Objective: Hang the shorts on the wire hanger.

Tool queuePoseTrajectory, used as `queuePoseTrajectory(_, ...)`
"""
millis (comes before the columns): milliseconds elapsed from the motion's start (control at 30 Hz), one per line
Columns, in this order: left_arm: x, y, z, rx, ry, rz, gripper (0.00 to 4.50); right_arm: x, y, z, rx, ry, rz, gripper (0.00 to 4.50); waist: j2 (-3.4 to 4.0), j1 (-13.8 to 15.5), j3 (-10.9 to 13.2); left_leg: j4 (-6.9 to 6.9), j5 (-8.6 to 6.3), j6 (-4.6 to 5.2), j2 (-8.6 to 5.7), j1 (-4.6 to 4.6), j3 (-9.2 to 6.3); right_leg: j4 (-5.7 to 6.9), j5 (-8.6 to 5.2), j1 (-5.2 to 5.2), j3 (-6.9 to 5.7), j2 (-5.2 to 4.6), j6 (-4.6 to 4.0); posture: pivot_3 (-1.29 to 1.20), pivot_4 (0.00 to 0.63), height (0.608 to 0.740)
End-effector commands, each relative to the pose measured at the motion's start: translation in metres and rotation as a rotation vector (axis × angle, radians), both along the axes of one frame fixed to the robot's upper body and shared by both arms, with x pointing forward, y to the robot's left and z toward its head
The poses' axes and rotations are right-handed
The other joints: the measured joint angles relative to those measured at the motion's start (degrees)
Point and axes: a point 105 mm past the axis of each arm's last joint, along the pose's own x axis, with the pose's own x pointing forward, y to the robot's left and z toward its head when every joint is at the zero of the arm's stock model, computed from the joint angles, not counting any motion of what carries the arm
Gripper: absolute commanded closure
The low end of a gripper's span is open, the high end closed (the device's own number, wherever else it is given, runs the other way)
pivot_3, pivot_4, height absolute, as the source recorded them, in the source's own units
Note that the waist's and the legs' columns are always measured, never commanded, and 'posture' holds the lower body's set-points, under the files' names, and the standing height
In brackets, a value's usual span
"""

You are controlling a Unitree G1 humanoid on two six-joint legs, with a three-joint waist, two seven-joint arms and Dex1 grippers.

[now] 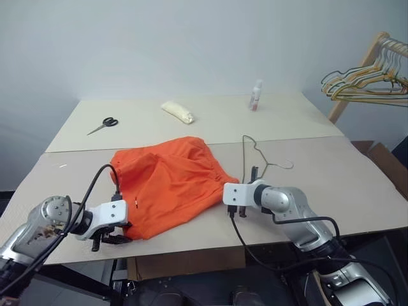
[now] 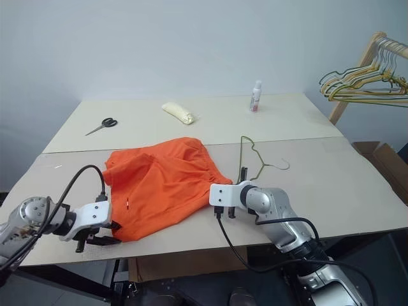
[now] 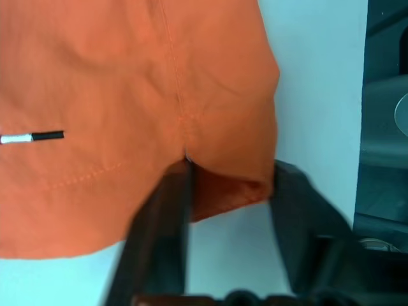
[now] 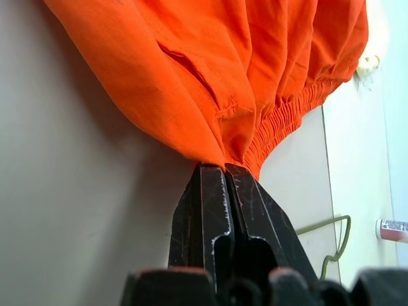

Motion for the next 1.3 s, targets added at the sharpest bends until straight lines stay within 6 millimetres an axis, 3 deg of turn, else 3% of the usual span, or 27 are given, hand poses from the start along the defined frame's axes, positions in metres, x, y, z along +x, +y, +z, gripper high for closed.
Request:
queuePoseTrajectory(33, 0.009, 0.002, -0.001, 0.035, -0.050, 0.011, 3.86, 0.001, -0.002, 0.021, 0.032, -0.061, -0.014, 4.50, 0.00, 0.01, 0.00, 0.00, 0.00, 0.00, 0.00, 0.00, -0.01, 0.00, 0.00, 0.00, 0.00, 0.00, 0.00, 0.05, 0.000, 0.740)
queuePoseTrajectory(100, 0.013, 0.001, 0.004, 0.026, -0.075, 0.004, 4.47, -0.003, -0.006, 0.019, 0.022, -0.049, -0.021, 4.50, -0.01, 0.10, -0.01, 0.02, 0.00, 0.00, 0.00, 0.00, -0.02, 0.00, 0.00, 0.01, -0.01, 0.00, 0.00, 0.04, 0.000, 0.740)
queuePoseTrajectory(267, 0.033, -0.002, 0.019, 0.036, -0.204, 0.000, 4.47, -0.015, -0.020, 0.019, -0.026, -0.014, -0.043, 4.50, -0.03, 0.03, 0.00, 0.13, -0.03, 0.04, 0.00, -0.07, -0.03, 0.00, 0.00, -0.01, -0.05, 0.00, 0.00, 0.04, 0.000, 0.740)
queuePoseTrajectory(367, 0.048, -0.002, 0.027, 0.067, -0.282, -0.005, 4.47, -0.043, -0.033, 0.016, -0.124, 0.075, 0.018, 4.50, -0.03, 0.33, 0.00, 0.36, -0.09, 0.15, 0.02, -0.15, -0.06, 0.02, -0.01, 0.01, -0.12, 0.01, 0.02, 0.03, 0.000, 0.740)
queuePoseTrajectory(600, 0.024, 0.009, 0.042, 0.089, -0.160, -0.038, 4.47, -0.091, -0.017, 0.022, -0.109, 0.193, 0.175, 4.50, -0.11, -1.27, 0.02, 0.50, -0.18, 0.30, 0.22, -0.14, 0.06, -0.01, -0.04, 0.05, 0.00, 0.17, 0.06, 0.01, 0.000, 0.740)
queuePoseTrajectory(700, 0.014, 0.015, 0.044, 0.103, -0.119, -0.021, 4.47, -0.082, -0.007, 0.023, -0.059, 0.164, 0.152, 4.50, -0.18, -1.53, 0.02, 0.49, -0.19, 0.31, 0.28, -0.06, 0.07, 0.00, -0.06, 0.10, 0.00, 0.23, 0.08, 0.02, 0.000, 0.740)
queuePoseTrajectory(833, 0.007, 0.014, 0.036, 0.108, -0.089, -0.019, 4.47, -0.070, -0.011, 0.017, -0.100, 0.164, 0.126, 4.50, -0.24, -1.27, 0.05, 0.51, -0.20, 0.31, 0.29, -0.05, 0.09, -0.01, -0.07, 0.13, 0.02, 0.25, 0.08, 0.04, 0.000, 0.740)
queuePoseTrajectory(900, 0.027, 0.008, 0.035, 0.097, -0.215, 0.006, 4.47, -0.058, -0.016, 0.021, -0.108, 0.160, 0.104, 4.50, -0.28, -0.73, 0.08, 0.52, -0.20, 0.31, 0.29, -0.06, 0.08, -0.03, -0.06, 0.11, 0.00, 0.25, 0.07, 0.05, 0.000, 0.740)
queuePoseTrajectory(933, 0.049, 0.000, 0.043, 0.081, -0.367, 0.018, 4.47, -0.040, -0.019, 0.030, -0.098, 0.115, 0.055, 4.50, -0.26, -0.22, 0.09, 0.52, -0.20, 0.31, 0.28, -0.06, 0.08, -0.02, -0.06, 0.11, -0.01, 0.24, 0.07, 0.05, 0.000, 0.740)
queuePoseTrajectory(1000, 0.101, -0.020, 0.080, -0.006, -0.712, 0.113, 4.47, 0.001, -0.024, 0.061, -0.042, -0.028, -0.064, 4.50, -0.29, 0.73, 0.23, 0.59, -0.19, 0.29, 0.24, 0.04, 0.01, -0.04, 0.01, 0.34, -0.12, 0.20, 0.04, 0.05, 0.000, 0.740)
queuePoseTrajectory(1033, 0.125, -0.029, 0.109, -0.080, -0.881, 0.208, 4.47, 0.021, -0.024, 0.082, 0.001, -0.120, -0.117, 4.50, -0.35, 1.06, 0.25, 0.62, -0.12, 0.18, 0.23, 0.09, -0.09, -0.11, 0.10, 0.49, -0.28, 0.18, 0.00, 0.05, 0.000, 0.740)
queuePoseTrajectory(1100, 0.163, -0.029, 0.192, -0.245, -1.290, 0.476, 4.47, 0.063, -0.027, 0.139, 0.138, -0.367, -0.265, 4.50, -0.61, 1.70, 0.30, 0.63, -0.05, 0.06, 0.23, 0.40, -0.36, -0.22, 0.25, 0.91, -0.50, 0.21, -0.08, 0.04, 0.000, 0.740)
queuePoseTrajectory(1133, 0.166, -0.025, 0.228, -0.317, -1.427, 0.573, 4.47, 0.079, -0.031, 0.172, 0.178, -0.543, -0.338, 4.50, -0.67, 1.63, 0.29, 0.60, 0.04, -0.11, 0.20, 0.31, -0.46, -0.24, 0.32, 0.79, -0.54, 0.19, -0.15, 0.03, 0.000, 0.740)
queuePoseTrajectory(1200, 0.160, -0.015, 0.274, -0.388, -1.607, 0.657, 4.47, 0.092, -0.038, 0.225, 0.290, -0.810, -0.441, 4.50, -0.93, 0.92, 0.12, 0.53, 0.41, -0.76, 0.16, -0.13, -0.45, 0.09, 0.36, 0.21, -0.51, 0.13, -0.19, 0.03, 0.000, 0.740)
queuePoseTrajectory(1300, 0.137, 0.003, 0.316, -0.523, -1.752, 0.719, 4.47, 0.084, -0.038, 0.267, 0.435, -1.007, -0.451, 4.50, -0.75, -1.14, -0.61, -0.12, 0.49, -0.90, -0.13, -0.76, -0.29, 0.55, 0.37, -1.22, -0.53, -0.26, -0.22, 0.04, 0.000, 0.740)
